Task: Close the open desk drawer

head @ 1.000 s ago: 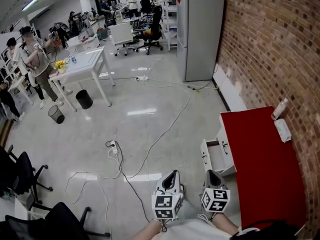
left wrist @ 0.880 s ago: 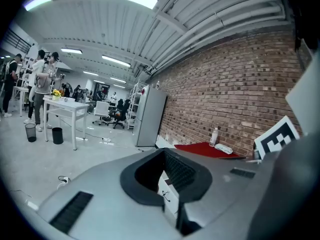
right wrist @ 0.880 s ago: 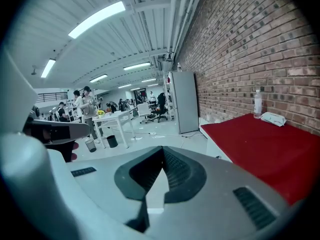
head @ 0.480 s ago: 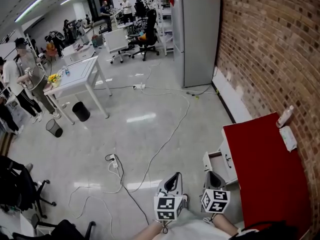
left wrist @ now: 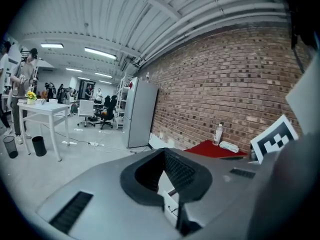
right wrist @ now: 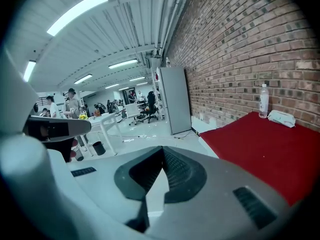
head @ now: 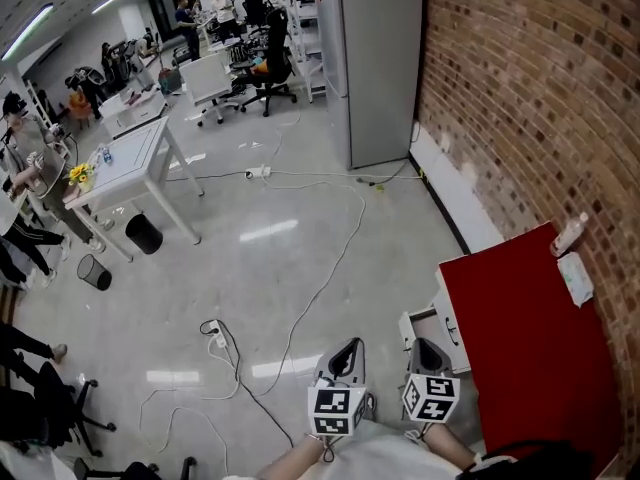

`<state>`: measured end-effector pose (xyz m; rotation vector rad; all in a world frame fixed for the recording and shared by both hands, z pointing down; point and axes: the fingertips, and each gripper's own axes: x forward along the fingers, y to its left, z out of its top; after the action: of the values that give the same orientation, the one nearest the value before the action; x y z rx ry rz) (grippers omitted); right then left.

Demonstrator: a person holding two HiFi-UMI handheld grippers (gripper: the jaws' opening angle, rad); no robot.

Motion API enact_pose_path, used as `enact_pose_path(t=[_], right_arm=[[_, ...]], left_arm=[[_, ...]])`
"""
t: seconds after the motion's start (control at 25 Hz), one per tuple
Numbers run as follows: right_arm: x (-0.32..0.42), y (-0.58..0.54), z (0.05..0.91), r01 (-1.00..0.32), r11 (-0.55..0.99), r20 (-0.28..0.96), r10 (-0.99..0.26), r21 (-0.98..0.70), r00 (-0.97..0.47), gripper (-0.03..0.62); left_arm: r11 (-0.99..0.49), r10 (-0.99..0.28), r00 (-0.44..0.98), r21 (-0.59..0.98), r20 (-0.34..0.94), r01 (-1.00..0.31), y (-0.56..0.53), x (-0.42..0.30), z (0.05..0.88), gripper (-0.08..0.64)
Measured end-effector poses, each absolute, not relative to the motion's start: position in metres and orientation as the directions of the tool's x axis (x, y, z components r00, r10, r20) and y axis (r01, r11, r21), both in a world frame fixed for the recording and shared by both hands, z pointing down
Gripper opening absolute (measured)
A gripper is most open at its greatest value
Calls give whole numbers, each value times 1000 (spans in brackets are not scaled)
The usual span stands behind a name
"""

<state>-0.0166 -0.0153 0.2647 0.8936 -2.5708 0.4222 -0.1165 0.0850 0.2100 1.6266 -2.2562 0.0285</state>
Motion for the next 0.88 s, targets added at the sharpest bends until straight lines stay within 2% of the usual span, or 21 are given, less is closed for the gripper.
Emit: enact_pose_path(t=[0.88], right_arm=[[-53, -109, 277, -739, 656, 473, -608, -153, -638, -2]], left_arm=[[165, -936, -97, 180, 337, -970, -30, -157, 225, 8]])
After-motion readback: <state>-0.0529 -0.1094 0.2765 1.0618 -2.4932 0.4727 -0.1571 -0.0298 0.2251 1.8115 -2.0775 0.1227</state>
